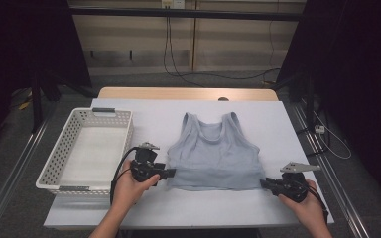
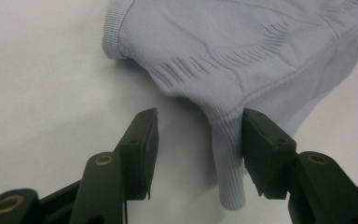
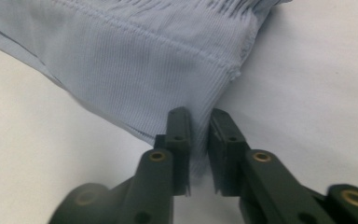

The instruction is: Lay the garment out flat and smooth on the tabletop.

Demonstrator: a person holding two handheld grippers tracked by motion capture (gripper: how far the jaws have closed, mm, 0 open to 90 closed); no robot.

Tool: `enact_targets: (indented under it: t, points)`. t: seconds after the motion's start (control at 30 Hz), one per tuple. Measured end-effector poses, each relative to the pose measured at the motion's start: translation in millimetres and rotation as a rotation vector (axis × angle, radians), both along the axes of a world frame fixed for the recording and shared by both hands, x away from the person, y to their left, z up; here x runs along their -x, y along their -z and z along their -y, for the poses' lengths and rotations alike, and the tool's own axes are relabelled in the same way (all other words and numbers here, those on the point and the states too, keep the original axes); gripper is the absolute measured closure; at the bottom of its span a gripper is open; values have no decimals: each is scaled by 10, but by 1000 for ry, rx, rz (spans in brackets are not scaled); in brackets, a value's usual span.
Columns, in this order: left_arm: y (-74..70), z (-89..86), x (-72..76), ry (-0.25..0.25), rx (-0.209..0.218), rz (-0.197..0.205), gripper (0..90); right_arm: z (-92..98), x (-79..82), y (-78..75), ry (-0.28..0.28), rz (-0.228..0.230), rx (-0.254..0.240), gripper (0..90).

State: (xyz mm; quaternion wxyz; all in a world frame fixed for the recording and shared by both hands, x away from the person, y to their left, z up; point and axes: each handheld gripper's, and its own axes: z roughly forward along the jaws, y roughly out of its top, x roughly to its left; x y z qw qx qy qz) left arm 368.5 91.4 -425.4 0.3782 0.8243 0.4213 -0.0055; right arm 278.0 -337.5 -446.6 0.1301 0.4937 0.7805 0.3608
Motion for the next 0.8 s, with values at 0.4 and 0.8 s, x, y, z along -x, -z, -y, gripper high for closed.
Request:
enact_targets:
  t: [0.4, 0.8]
  points:
    - [121, 143, -80, 32, -23, -81, 710, -78, -153, 40, 36, 15, -58, 792]
    - [-62, -4, 68, 56, -15, -141, 863, -105, -97, -18, -13, 15, -73, 867]
